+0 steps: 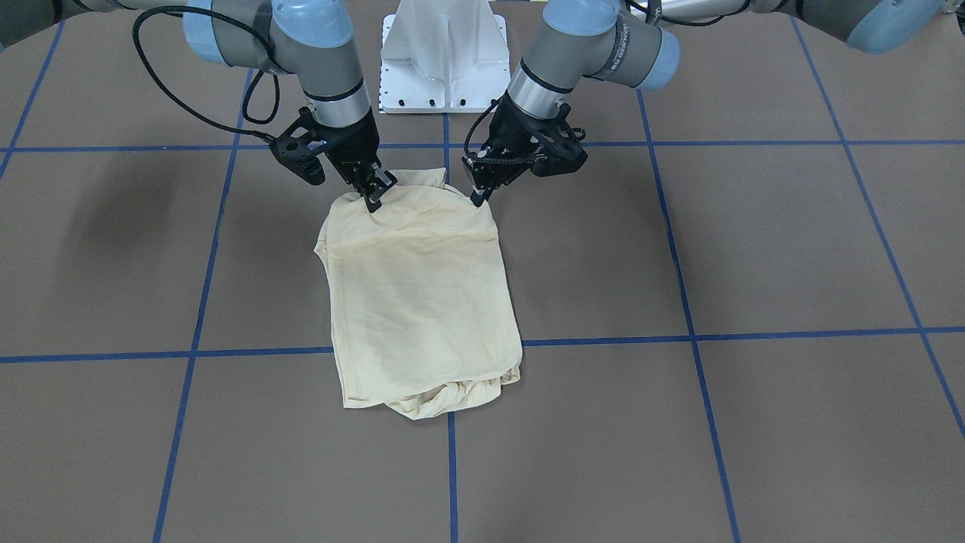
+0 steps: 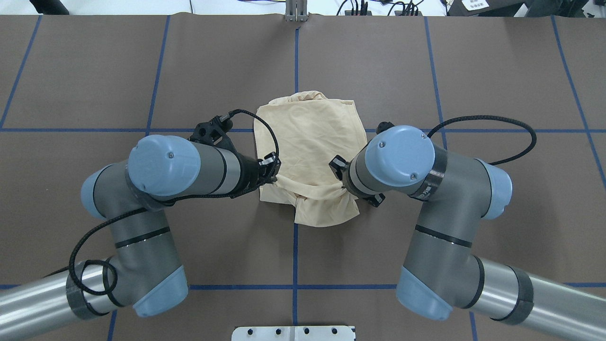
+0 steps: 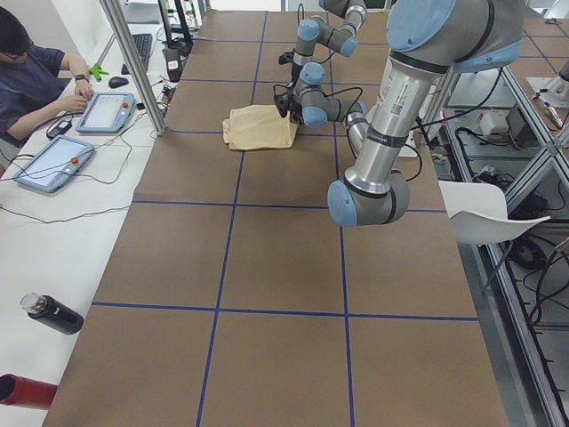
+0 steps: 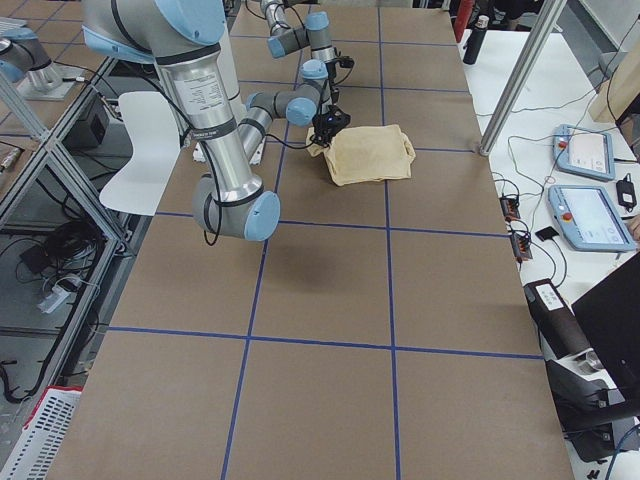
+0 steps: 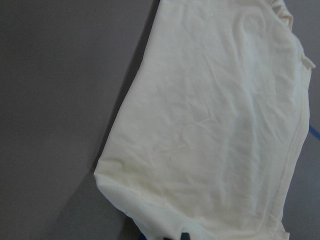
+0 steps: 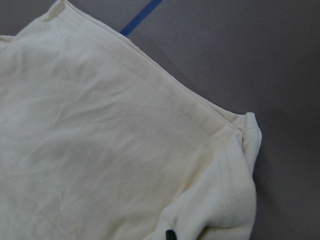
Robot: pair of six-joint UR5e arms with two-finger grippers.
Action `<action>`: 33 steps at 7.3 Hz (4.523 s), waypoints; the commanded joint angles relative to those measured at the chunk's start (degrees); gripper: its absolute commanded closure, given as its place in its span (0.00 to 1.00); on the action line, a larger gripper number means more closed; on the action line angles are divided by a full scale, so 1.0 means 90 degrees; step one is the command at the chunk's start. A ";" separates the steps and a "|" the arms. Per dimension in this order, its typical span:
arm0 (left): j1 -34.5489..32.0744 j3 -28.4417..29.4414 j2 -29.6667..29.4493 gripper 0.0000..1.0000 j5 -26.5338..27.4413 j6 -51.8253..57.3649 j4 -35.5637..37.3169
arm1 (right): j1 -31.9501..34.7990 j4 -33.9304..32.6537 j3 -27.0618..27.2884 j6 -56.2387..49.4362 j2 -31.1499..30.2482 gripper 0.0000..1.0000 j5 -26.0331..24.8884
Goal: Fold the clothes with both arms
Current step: 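Grip the near corners with both grippers and lift them away from the robot, then fold the near shirt end over onto the far half with both grippers, then release the shirt and raise both grippers away from the fold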
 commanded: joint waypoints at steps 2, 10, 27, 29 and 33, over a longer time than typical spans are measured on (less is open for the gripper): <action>-0.0714 0.0832 -0.0456 1.00 -0.0157 0.0230 -0.0411 | 0.0723 0.0022 -0.1527 -0.0539 0.1212 1.00 0.0111; -0.1028 0.2209 -0.0846 1.00 -0.0158 0.0172 -0.1438 | 0.1174 0.0969 -0.3293 -0.0990 0.1901 1.00 0.0229; -0.1887 0.2847 -0.0722 0.03 -0.1054 0.0708 -0.2191 | 0.1849 0.1614 -0.3746 -0.2051 0.2107 0.00 0.1205; -0.2092 0.1921 -0.0009 0.02 -0.1367 0.1272 -0.1958 | 0.1266 0.1129 -0.3266 -0.2345 0.2135 0.00 0.0847; -0.2132 0.1644 0.0296 0.01 -0.1379 0.1402 -0.1897 | 0.0217 0.0256 -0.3049 -0.5182 0.2165 0.00 -0.0708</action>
